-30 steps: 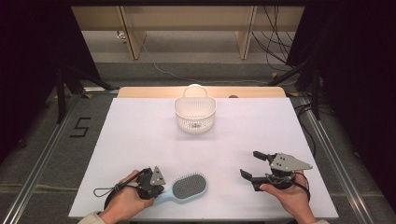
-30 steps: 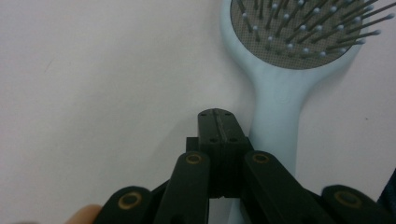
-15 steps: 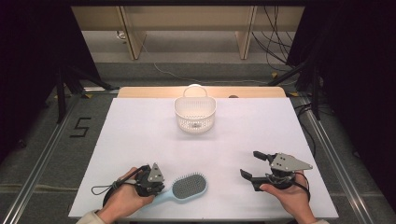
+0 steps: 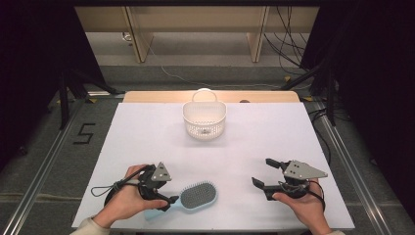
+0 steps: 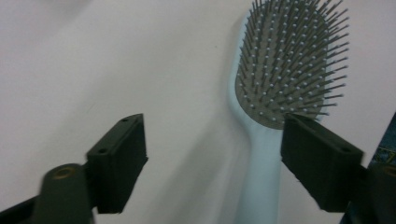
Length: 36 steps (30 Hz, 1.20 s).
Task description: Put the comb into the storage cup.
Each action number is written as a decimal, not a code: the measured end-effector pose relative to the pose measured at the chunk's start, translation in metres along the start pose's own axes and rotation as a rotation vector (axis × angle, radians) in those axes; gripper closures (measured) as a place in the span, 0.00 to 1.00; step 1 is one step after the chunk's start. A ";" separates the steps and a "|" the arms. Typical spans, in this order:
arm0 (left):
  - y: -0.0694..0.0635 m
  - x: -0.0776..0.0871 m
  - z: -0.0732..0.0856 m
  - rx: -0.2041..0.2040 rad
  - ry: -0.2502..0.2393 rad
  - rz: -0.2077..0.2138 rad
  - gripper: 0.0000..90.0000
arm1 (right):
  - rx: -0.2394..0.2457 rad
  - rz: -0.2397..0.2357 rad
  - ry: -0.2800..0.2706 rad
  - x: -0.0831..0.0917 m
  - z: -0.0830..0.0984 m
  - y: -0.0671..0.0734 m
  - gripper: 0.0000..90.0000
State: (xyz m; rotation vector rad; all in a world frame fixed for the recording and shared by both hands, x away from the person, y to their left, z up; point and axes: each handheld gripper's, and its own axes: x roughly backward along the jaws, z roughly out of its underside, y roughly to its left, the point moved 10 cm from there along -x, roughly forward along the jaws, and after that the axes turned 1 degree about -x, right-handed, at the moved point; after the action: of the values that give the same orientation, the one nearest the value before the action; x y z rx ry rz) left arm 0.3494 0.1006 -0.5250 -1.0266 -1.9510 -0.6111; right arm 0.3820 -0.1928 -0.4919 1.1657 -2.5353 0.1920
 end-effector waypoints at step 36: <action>-0.022 -0.033 0.017 -0.234 0.374 0.069 0.40 | 0.001 -0.003 0.001 0.000 0.000 0.000 0.20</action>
State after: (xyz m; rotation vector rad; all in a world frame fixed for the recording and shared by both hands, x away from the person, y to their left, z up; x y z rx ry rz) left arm 0.3346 0.0861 -0.5629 -1.0303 -1.5377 -0.9364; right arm 0.3819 -0.1928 -0.4922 1.1694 -2.5325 0.1934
